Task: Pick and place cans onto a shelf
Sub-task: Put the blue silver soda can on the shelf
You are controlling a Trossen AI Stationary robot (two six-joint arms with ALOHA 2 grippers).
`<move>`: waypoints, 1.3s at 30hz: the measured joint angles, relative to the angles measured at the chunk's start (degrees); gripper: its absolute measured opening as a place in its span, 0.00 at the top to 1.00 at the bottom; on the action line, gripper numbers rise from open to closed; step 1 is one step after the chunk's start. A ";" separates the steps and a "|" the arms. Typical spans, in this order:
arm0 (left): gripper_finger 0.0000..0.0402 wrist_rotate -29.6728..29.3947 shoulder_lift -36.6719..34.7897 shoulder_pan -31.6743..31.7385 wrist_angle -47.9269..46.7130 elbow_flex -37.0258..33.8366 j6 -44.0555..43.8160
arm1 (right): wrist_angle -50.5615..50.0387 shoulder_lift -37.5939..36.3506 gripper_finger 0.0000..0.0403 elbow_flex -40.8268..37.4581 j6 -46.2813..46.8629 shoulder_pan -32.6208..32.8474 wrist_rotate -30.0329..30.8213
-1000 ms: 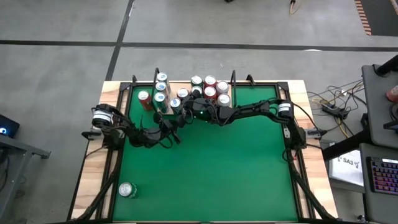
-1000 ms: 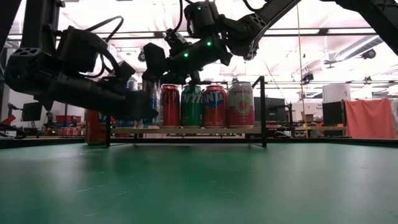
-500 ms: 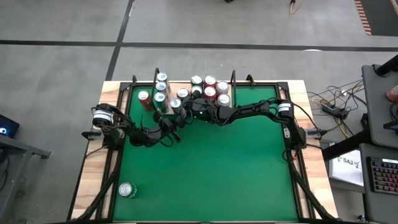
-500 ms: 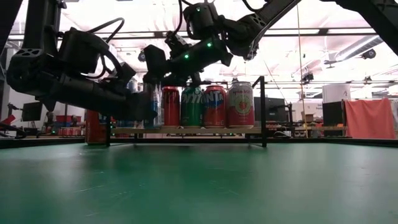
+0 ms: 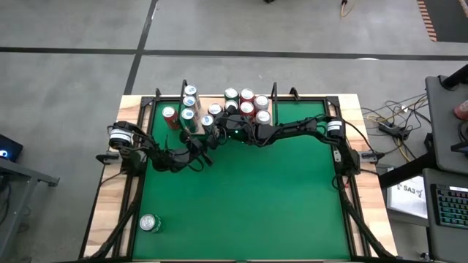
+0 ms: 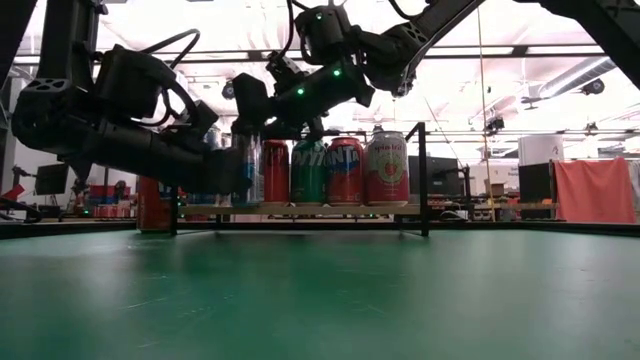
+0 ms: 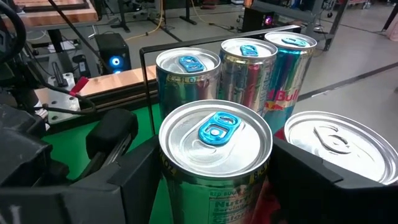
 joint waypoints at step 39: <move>1.00 -1.20 -0.02 0.04 1.77 0.20 -0.10 | -30.73 -8.59 0.29 12.38 -0.94 0.92 -5.95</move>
